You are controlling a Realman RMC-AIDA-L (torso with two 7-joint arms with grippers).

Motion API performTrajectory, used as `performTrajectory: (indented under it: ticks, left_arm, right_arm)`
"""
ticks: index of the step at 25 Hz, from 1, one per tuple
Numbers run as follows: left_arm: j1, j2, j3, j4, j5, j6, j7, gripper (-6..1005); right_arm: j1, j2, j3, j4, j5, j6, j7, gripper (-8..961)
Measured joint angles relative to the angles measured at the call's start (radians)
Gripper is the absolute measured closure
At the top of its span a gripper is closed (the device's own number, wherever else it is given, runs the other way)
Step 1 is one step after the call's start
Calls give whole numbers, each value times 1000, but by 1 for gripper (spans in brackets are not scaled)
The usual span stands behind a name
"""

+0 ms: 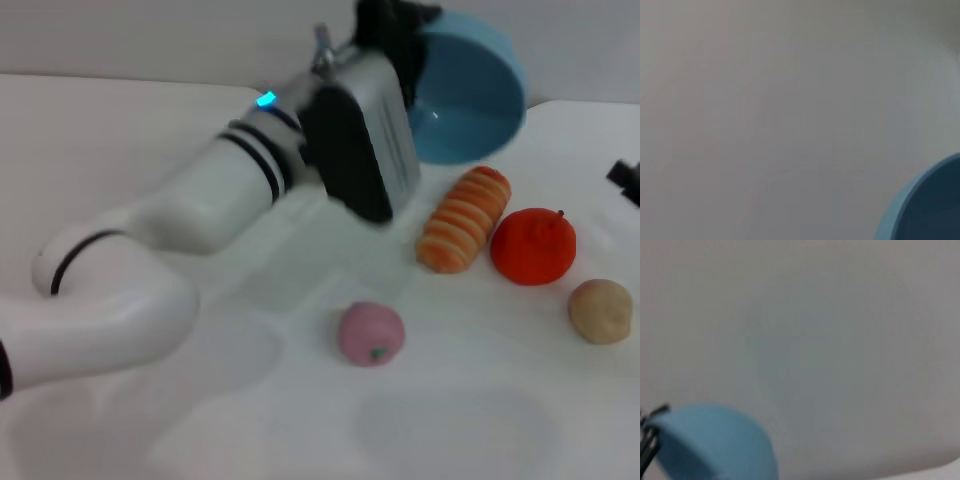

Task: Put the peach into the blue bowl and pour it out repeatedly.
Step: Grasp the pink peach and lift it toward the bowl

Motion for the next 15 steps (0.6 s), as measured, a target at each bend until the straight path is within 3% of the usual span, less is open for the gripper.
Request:
performTrajectory:
  ticks: [3, 8, 13, 15]
  left_arm:
    - [-33, 3, -46, -1, -210, 55, 0, 1000]
    - [-112, 7, -196, -38, -508, 283, -10, 999]
    - [-201, 11, -353, -142, -639, 505, -101, 1000]
    - [-213, 12, -371, -156, -643, 531, -125, 1000]
  right_arm:
    - [18, -6, -23, -7, -75, -14, 67, 480]
    - [96, -16, -48, -13, -284, -35, 235, 479]
    - [237, 1, -128, 9, -527, -10, 376, 479]
    - [300, 7, -176, 53, -577, 22, 399, 480]
